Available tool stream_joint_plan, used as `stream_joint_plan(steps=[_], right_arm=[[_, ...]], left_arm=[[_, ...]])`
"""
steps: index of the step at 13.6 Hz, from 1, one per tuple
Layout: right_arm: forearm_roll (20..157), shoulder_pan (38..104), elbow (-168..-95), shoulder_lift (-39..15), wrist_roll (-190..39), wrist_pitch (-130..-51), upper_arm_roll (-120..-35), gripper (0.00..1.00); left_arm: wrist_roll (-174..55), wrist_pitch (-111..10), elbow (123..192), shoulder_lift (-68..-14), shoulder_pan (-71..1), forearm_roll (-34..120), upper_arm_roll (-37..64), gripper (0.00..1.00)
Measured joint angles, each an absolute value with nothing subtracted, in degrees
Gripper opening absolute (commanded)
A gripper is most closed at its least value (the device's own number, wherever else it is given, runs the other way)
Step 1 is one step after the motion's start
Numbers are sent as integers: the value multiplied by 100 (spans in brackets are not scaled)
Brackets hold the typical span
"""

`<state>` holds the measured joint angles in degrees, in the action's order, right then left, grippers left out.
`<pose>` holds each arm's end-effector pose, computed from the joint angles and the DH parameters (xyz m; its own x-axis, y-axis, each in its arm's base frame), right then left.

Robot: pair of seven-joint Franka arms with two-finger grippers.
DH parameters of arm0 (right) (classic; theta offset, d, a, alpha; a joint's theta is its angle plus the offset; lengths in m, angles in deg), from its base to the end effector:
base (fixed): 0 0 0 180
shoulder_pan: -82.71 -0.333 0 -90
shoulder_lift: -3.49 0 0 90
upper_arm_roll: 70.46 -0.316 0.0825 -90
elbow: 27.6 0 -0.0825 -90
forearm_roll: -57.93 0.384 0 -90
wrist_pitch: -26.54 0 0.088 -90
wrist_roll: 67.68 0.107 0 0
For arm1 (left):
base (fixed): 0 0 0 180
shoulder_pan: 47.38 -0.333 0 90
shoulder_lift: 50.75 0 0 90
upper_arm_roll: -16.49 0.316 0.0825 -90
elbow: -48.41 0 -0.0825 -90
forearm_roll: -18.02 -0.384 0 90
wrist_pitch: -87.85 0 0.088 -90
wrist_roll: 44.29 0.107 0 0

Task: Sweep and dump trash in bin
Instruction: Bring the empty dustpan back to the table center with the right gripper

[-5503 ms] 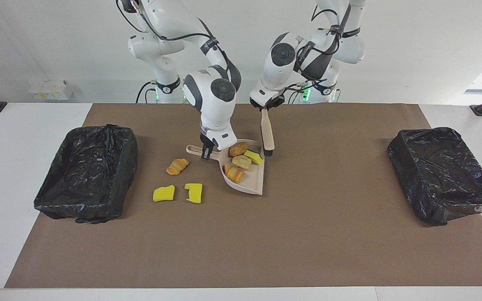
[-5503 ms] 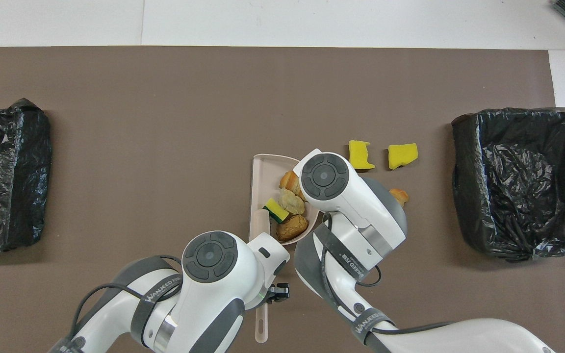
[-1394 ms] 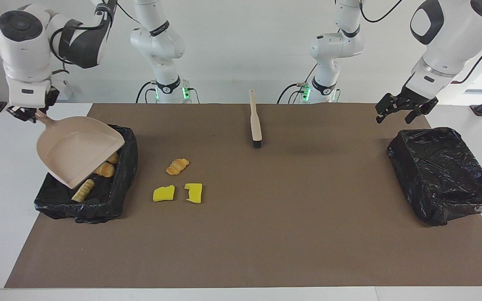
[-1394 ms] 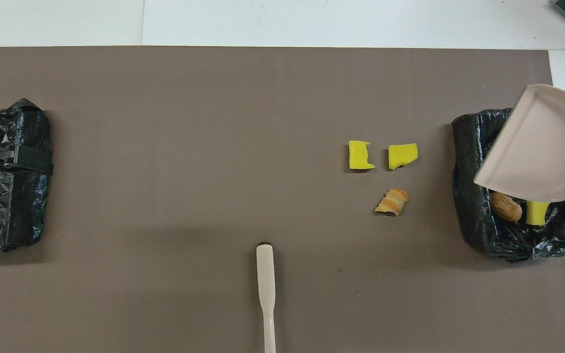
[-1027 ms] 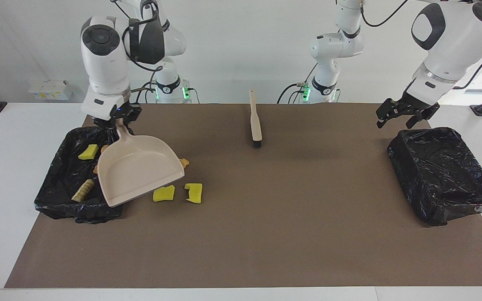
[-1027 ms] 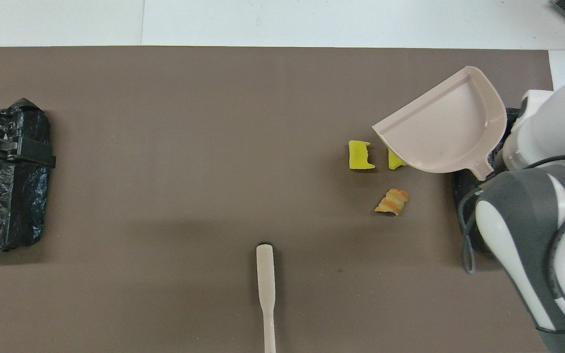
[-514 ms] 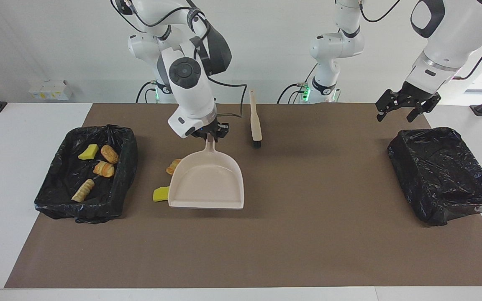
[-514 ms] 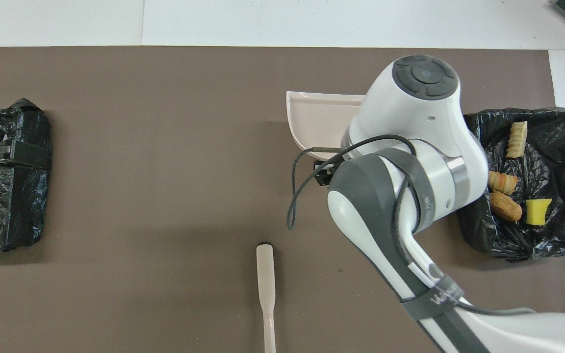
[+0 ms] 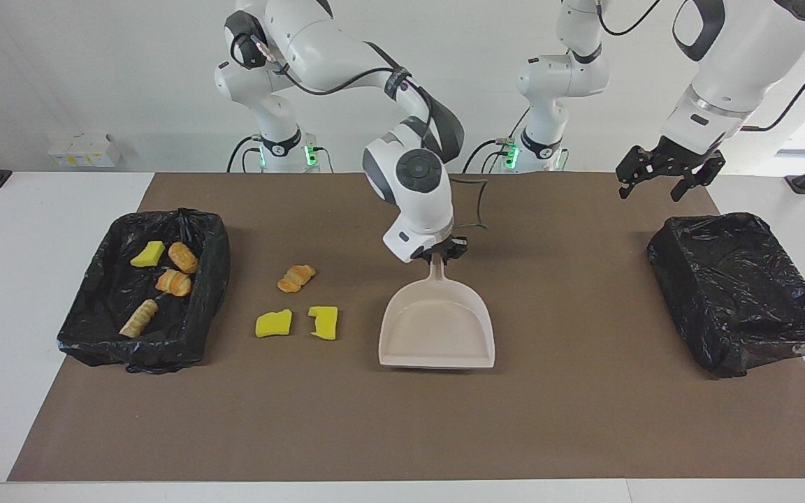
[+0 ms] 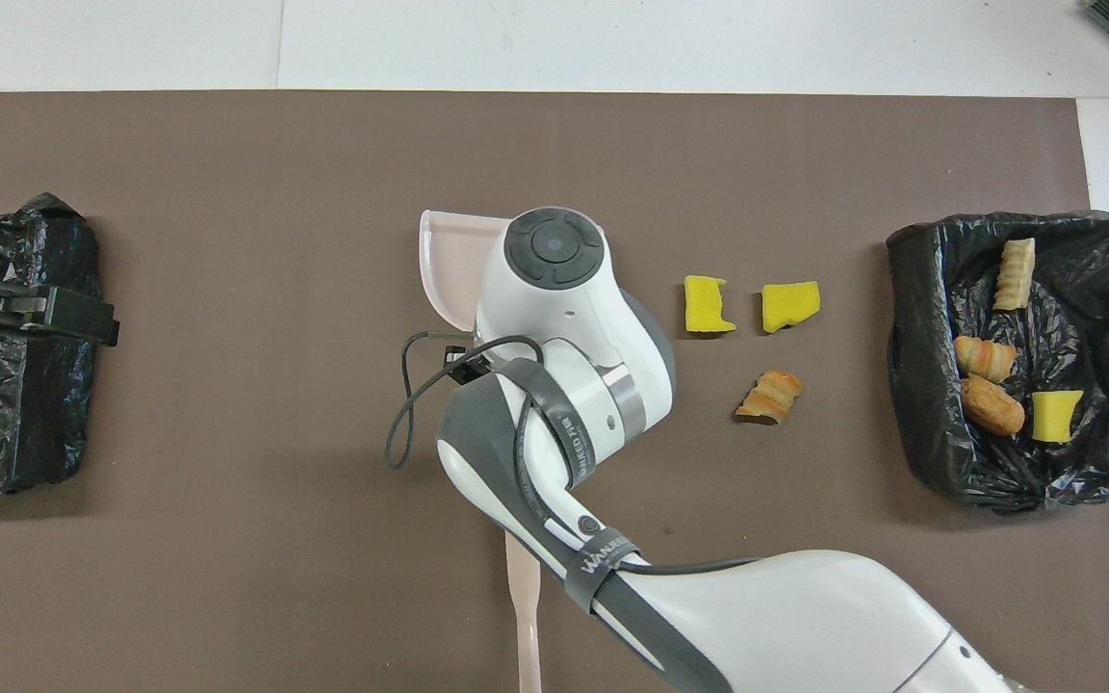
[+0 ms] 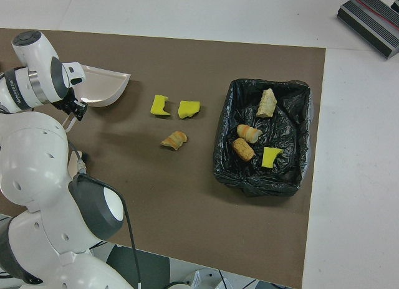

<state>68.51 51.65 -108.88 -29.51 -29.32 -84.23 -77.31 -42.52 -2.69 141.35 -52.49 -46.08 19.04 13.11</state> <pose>0.5595 0.4322 0.3623 0.9772 -0.0801 -0.1964 -0.1087 -0.9843 -0.1393 0.5433 -0.0469 0.6178 0.9936 -0.1121 -0.0111 -0.1119 -0.9936 0.0164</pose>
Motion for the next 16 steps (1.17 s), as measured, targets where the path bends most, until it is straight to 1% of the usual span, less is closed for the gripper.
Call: stream_joint_plan(steps=[4,7,10,11,12,13,14,16], right_arm=[[6697,5128,-10884,-3119,-2921,-8692,-7726,0],[6320,5087,-10905,-3165,-2939,-8699,-7727,0],[6253,5062,-10991,-3164,-2969,-8701,-7729,0],[6241,5059,-11011,-3155,-2973,-8703,-7729,6],[6235,5058,-11033,-3144,-2993,-8704,-7729,35],[6230,5058,-11050,-3137,-3026,-8704,-7729,83],[6228,5059,-11073,-3137,-3055,-8697,-7728,100],[6211,5059,-11115,-3125,-3082,-8581,-7728,100]], left_arm=[[-4253,-42,14148,-5312,-4609,1904,1368,100],[-4248,-2,14199,-5360,-4609,1904,1368,100],[-4252,-3,14215,-5370,-4609,1904,1368,100],[-4253,-3,14215,-5371,-4609,1904,1368,100],[-4253,-4,14215,-5372,-4609,1904,1367,100],[-4253,-5,14215,-5373,-4608,1904,1366,100],[-4253,-6,14215,-5373,-4608,1904,1366,100],[-4253,-6,14215,-5373,-4609,1904,1374,100]])
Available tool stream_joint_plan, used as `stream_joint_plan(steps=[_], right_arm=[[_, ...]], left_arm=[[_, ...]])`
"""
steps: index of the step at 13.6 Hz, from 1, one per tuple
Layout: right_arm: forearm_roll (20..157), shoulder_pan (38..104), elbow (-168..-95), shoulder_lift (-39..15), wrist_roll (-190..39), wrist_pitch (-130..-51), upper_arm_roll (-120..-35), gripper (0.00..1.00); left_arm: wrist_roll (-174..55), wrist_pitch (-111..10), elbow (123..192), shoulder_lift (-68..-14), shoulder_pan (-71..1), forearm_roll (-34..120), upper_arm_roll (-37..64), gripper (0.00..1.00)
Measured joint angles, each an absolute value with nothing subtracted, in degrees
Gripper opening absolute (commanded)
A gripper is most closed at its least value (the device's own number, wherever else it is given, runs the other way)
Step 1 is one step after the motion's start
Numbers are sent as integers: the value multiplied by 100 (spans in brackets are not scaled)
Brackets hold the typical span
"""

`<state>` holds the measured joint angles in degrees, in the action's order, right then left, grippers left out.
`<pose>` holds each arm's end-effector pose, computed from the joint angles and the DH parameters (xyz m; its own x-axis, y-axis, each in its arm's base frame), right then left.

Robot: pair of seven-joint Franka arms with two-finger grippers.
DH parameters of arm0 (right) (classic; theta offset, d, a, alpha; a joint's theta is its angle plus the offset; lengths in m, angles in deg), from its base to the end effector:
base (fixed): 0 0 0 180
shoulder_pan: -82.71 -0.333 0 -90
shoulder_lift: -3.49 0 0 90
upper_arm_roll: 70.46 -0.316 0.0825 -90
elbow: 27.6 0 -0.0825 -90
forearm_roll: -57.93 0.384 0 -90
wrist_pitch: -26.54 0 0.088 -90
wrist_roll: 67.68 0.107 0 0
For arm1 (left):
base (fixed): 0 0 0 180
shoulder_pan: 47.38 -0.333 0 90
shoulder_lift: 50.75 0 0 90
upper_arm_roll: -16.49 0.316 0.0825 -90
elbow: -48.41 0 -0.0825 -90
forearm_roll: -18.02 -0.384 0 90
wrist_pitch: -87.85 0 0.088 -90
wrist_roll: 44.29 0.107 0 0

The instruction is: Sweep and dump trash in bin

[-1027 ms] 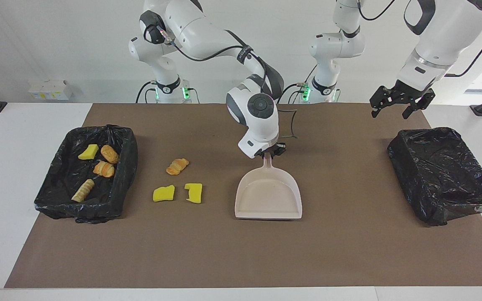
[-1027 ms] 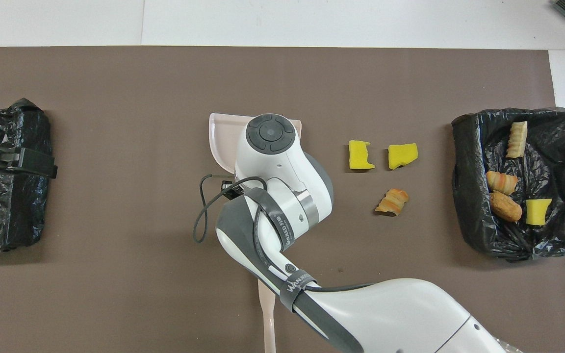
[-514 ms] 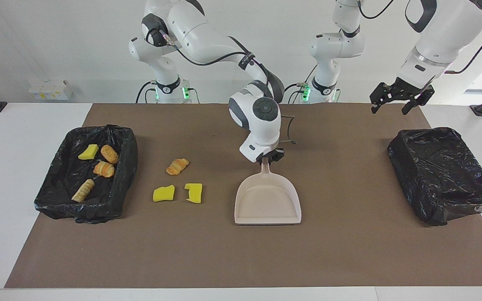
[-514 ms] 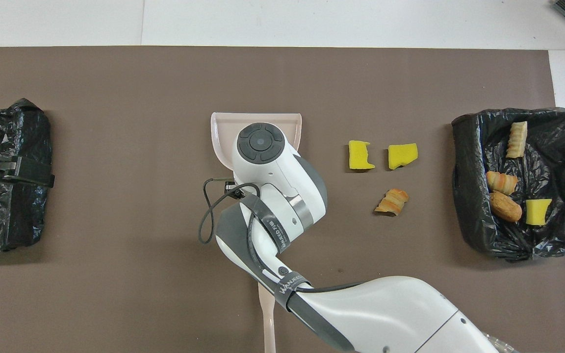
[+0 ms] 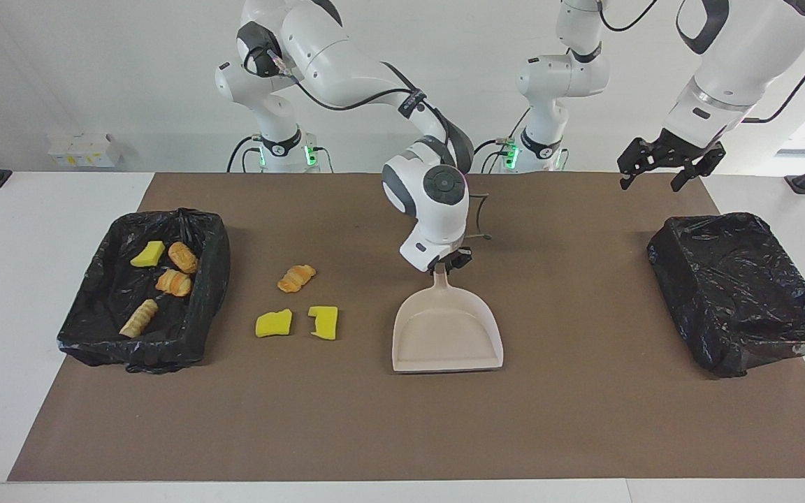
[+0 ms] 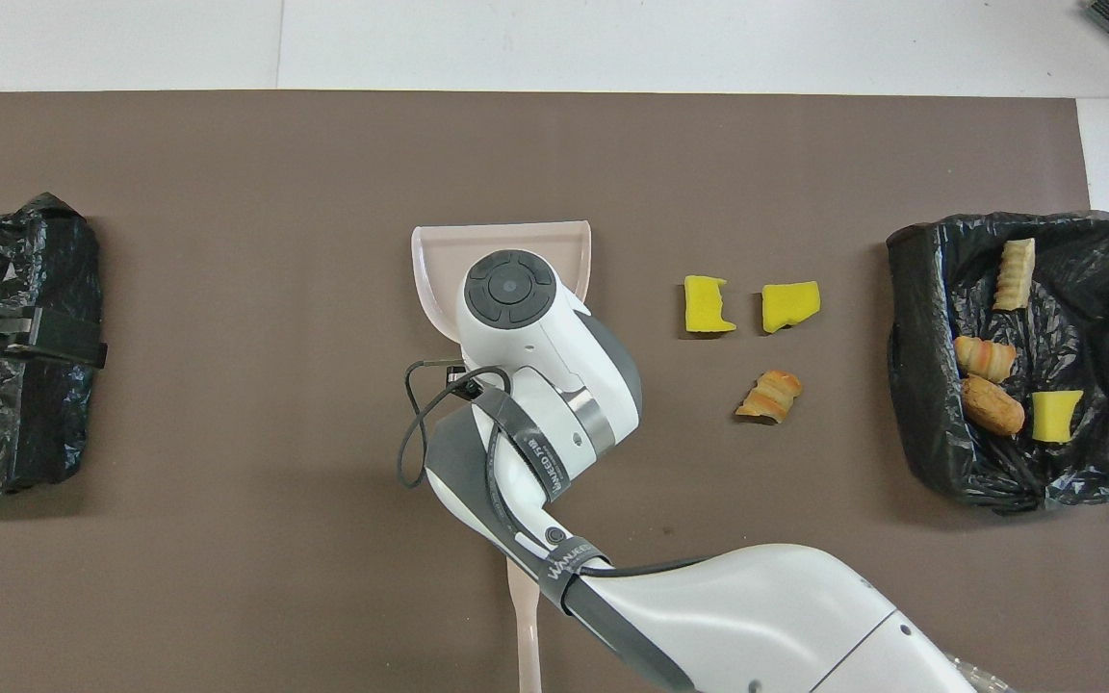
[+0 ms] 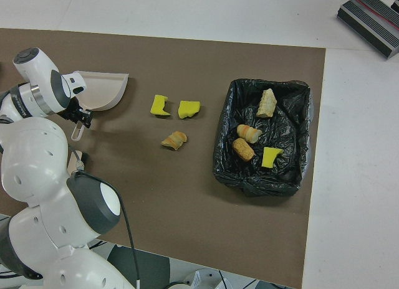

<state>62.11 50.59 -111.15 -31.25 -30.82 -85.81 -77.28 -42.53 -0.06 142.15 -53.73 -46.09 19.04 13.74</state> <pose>0.5516 0.4337 0.3236 0.9869 -0.0088 -0.1612 -0.0161 -0.9989 -0.0437 0.5321 -0.0402 0.6190 0.9936 -0.1014 -0.0493 -0.1007 -0.9948 0.0168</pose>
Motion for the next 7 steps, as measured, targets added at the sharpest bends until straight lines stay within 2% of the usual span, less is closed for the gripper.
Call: stream_joint_plan(steps=[2,7], right_arm=[[6209,5067,-11117,-2978,-3083,-8247,-7727,100],[6544,5078,-11259,-2102,-3059,-7192,-7724,100]], left_arm=[[-4253,-6,14215,-5373,-4611,1904,1382,100],[-4253,-6,14215,-5373,-4611,1904,1383,100]])
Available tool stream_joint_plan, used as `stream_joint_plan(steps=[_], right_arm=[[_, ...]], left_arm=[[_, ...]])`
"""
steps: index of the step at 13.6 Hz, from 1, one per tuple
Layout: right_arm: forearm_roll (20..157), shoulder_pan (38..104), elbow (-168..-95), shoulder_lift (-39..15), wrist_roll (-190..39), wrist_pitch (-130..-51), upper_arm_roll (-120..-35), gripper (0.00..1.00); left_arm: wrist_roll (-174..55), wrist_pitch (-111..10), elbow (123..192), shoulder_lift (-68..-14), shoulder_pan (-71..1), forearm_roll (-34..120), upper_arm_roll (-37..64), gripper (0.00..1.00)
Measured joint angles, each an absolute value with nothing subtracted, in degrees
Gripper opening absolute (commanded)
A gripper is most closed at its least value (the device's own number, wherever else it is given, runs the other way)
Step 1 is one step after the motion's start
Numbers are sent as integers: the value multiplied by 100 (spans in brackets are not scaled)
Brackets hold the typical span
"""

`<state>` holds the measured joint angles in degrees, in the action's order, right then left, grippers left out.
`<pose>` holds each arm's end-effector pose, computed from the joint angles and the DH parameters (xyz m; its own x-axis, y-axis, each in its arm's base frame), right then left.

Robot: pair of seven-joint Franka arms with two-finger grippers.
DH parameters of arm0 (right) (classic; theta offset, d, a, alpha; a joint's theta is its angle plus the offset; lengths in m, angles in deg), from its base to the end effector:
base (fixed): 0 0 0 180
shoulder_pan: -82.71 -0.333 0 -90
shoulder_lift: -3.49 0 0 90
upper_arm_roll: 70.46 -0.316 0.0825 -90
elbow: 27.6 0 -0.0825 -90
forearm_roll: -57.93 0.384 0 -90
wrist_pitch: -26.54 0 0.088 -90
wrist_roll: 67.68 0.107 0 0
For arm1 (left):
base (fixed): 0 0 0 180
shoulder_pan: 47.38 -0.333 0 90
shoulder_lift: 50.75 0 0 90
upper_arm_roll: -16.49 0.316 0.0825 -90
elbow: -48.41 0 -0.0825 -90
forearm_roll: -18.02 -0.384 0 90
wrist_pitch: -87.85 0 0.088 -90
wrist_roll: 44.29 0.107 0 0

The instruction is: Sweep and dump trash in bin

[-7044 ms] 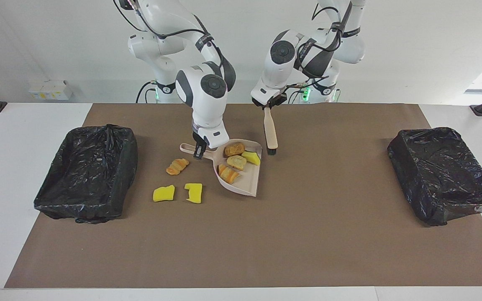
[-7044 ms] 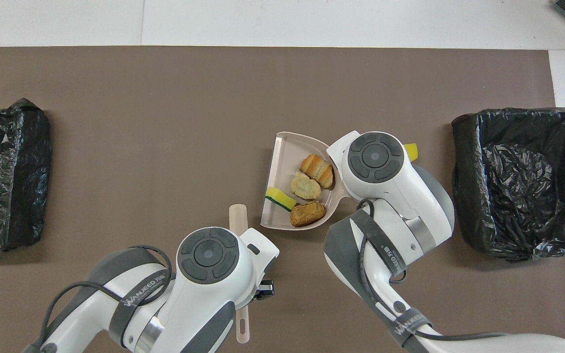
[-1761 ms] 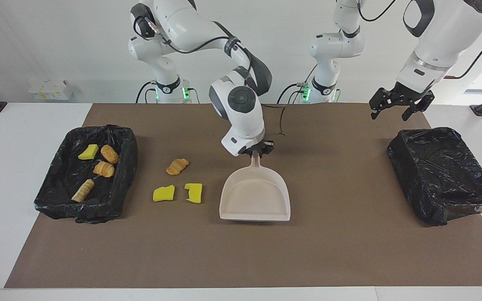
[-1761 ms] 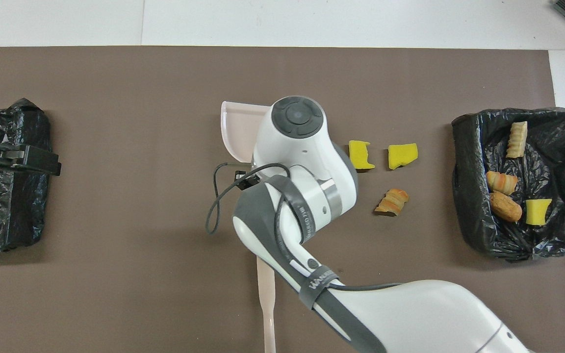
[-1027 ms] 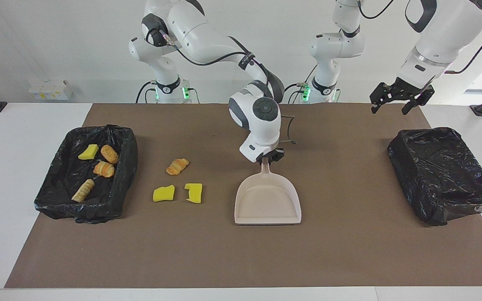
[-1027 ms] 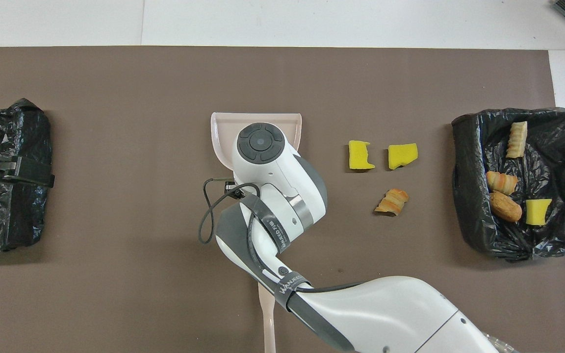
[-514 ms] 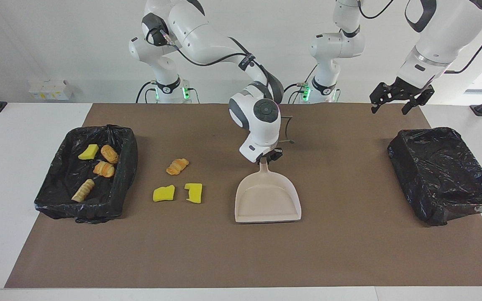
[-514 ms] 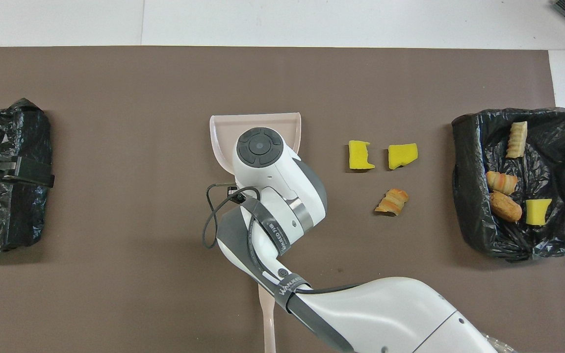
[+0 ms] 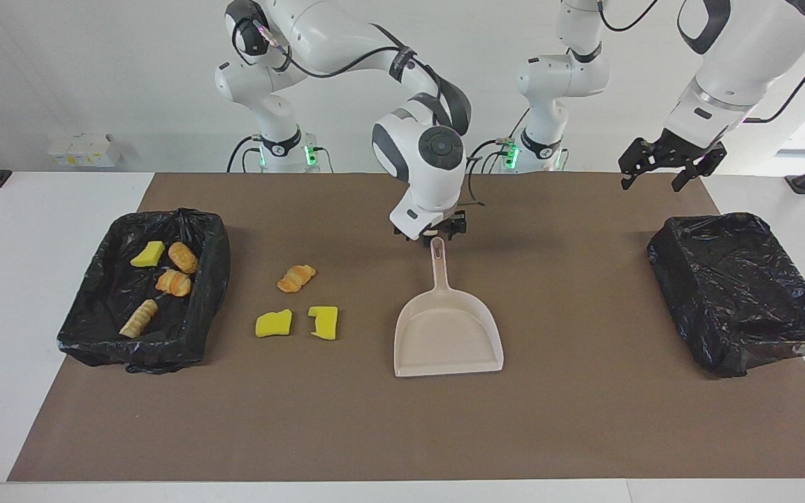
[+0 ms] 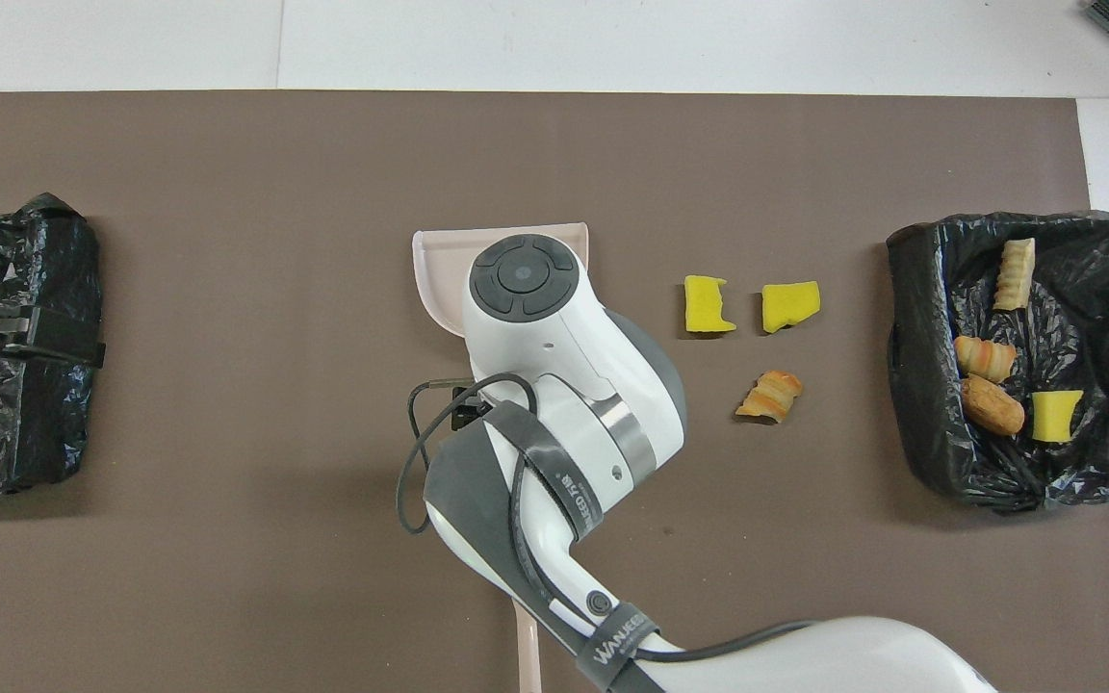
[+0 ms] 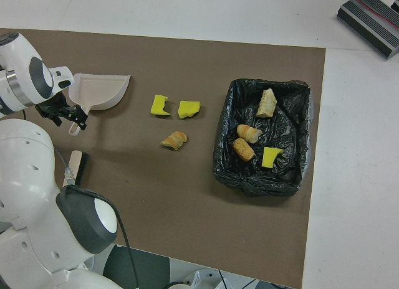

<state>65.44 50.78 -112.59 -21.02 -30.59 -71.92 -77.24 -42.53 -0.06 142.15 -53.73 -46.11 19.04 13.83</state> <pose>0.5157 0.4146 0.4170 0.9667 -0.0062 -0.2558 -0.0122 -0.9997 -0.0219 0.5322 -0.0392 0.6190 0.9938 -0.0995 -0.0493 -0.0988 -0.9950 0.0169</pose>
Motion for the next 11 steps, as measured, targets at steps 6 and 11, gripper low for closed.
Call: stream_joint_plan(steps=[6,11], right_arm=[[7080,4240,-13504,-867,-2761,-7976,-7777,100],[7542,3720,-15523,288,-2682,-8855,-7784,100]], left_arm=[[-4253,-6,14215,-5373,-4611,1904,1383,100],[-4253,-6,14215,-5373,-4611,1904,1384,100]])
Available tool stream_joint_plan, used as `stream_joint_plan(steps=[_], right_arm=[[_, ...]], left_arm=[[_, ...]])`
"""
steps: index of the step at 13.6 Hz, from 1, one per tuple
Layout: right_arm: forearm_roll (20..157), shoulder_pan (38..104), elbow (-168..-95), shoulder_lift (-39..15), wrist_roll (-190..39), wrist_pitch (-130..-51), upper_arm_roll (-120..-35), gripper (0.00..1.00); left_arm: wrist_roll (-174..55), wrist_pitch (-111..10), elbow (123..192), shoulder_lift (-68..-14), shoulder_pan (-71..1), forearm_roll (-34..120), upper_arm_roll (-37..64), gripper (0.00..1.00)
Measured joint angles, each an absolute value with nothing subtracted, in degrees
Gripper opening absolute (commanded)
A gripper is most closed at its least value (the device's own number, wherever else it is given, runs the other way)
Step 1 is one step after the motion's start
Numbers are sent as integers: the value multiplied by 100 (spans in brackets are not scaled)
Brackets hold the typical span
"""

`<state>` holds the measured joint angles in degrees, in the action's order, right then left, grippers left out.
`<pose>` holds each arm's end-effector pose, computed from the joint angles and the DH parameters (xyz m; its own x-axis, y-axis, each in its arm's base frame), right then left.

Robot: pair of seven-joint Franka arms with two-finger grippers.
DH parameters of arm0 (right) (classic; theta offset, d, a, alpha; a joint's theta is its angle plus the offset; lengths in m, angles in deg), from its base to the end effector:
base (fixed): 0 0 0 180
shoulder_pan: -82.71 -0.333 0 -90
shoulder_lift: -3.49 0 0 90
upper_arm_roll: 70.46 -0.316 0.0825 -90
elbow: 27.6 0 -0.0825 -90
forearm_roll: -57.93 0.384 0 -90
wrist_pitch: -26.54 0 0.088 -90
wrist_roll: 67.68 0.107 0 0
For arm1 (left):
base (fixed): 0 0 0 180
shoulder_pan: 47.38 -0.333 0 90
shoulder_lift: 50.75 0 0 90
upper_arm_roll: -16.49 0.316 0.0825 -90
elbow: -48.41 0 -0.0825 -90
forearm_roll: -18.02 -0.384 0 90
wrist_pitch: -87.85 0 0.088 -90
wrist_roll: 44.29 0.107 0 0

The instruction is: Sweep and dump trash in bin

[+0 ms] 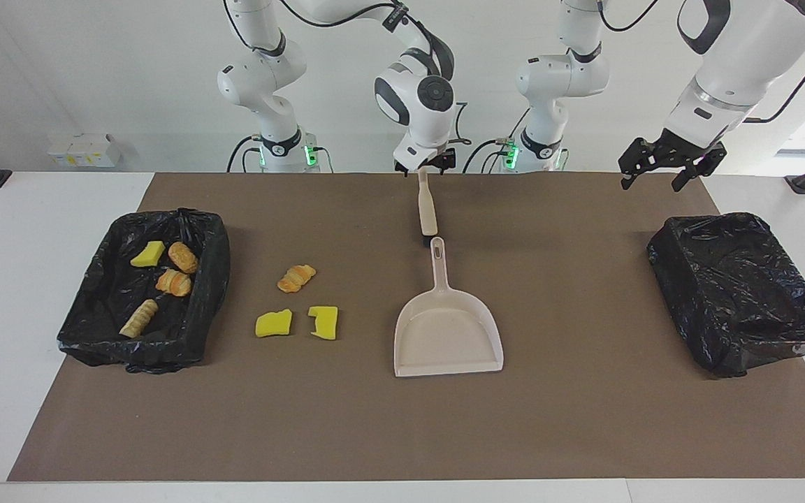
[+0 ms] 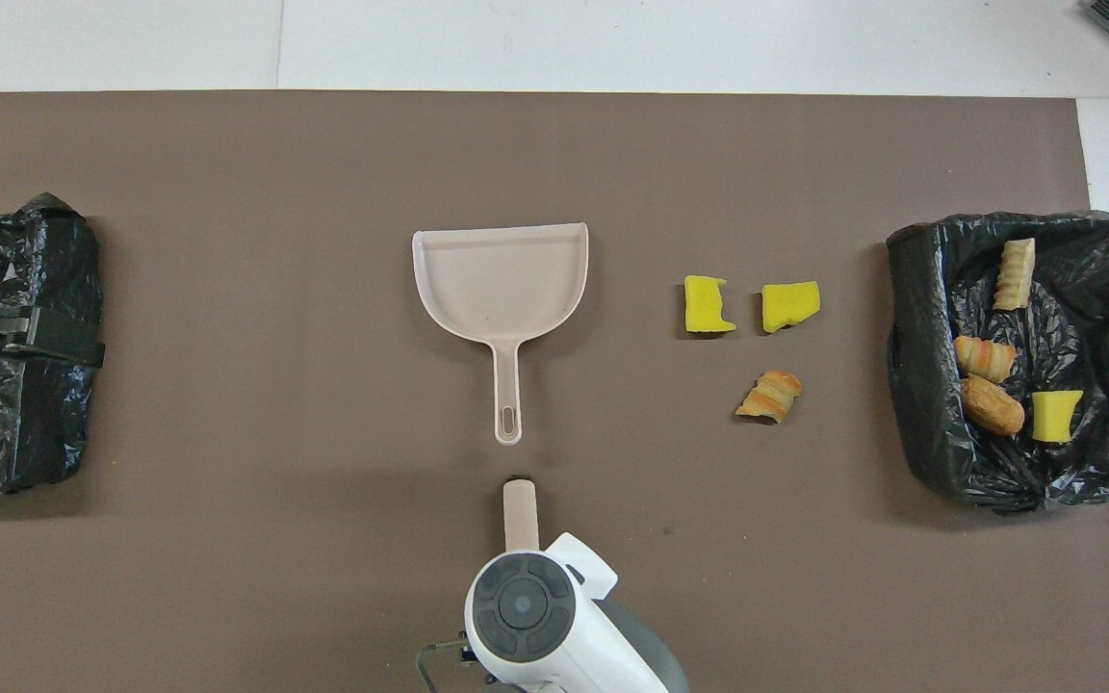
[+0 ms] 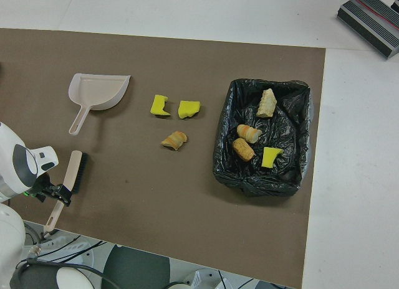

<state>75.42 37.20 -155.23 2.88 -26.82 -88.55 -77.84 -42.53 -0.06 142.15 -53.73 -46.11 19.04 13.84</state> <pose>0.2884 0.4108 0.3532 0.9395 0.0486 -0.3391 0.0443 -0.9988 -0.0206 0.5322 -0.0391 0.6190 0.9938 -0.0994 -0.0493 -0.0986 -0.9950 0.0169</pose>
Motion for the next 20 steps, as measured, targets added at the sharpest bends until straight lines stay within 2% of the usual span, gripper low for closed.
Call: stream_joint_plan(steps=[2,3,4,5,6,7,16,20], right_arm=[[7694,3535,-15883,486,-2656,-9113,-7782,100],[7710,3447,-15989,515,-2584,-9250,-7783,94],[7710,3387,-16064,518,-2521,-9385,-7784,78],[7711,3364,-16116,518,-2505,-9484,-7784,53],[7711,3363,-16138,518,-2505,-9527,-7781,10],[7711,3363,-16140,519,-2505,-9533,-7776,0],[7706,3521,-16130,470,-2479,-9784,-7726,0],[7504,3884,-15807,635,-2479,-8952,-7703,0]], left_arm=[[-4253,-6,14215,-5373,-4611,1904,1384,100],[-4253,-6,14215,-5373,-4611,1904,1384,100],[-4253,-6,14215,-5373,-4611,1904,1384,100],[-4253,-5,14215,-5377,-4611,1904,1384,100],[-4253,-4,14215,-5387,-4611,1904,1383,100],[-4254,-2,14215,-5402,-4611,1904,1382,100],[-4237,-26,14220,-5465,-4606,1904,1374,100],[-4084,-312,14270,-5385,-4516,1904,1333,100]])
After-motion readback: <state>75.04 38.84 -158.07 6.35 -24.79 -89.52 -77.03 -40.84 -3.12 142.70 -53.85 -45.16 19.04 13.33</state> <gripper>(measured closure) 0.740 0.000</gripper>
